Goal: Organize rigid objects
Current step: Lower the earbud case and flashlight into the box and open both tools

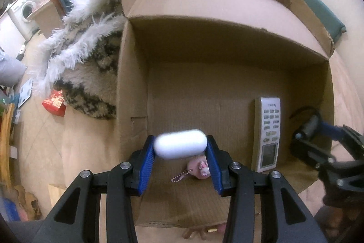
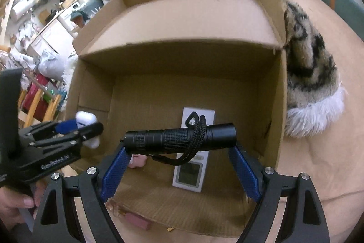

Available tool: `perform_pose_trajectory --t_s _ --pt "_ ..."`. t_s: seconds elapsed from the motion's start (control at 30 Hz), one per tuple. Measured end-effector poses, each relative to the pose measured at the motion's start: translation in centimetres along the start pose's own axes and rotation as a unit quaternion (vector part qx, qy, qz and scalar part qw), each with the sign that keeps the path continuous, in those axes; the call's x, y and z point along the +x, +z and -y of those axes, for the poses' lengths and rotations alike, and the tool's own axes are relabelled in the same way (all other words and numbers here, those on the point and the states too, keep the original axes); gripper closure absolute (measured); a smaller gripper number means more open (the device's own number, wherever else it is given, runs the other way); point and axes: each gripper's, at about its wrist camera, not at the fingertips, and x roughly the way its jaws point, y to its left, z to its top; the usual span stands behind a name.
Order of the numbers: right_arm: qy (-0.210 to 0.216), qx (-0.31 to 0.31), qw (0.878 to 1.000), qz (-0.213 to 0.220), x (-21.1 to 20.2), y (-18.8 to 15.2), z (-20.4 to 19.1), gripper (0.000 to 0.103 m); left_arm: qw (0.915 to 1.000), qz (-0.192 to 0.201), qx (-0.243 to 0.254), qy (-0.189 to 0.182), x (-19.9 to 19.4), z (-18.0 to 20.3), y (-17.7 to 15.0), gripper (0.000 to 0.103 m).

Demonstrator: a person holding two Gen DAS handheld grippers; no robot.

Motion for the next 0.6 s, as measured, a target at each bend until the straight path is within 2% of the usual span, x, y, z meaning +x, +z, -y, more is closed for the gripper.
perform_pose_trajectory --t_s 0.07,0.37,0.5,0.6 --pt "-0.005 0.0 1.0 -0.011 0.7 0.1 -0.1 0.011 1.0 -0.004 0.001 0.001 0.2 0.1 0.1 0.067" --pt "-0.018 -0.004 1.0 -0.023 1.6 0.2 -0.6 0.011 0.9999 -0.005 0.005 0.014 0.7 0.0 0.1 0.068" --pt "-0.017 0.001 1.0 -0.02 1.8 0.2 -0.7 0.011 0.9998 -0.01 0.005 0.014 0.9 -0.1 -0.1 0.068" --pt "-0.007 0.009 1.0 0.002 1.0 0.4 -0.4 0.01 0.9998 -0.006 0.014 0.016 0.8 0.3 -0.2 0.068"
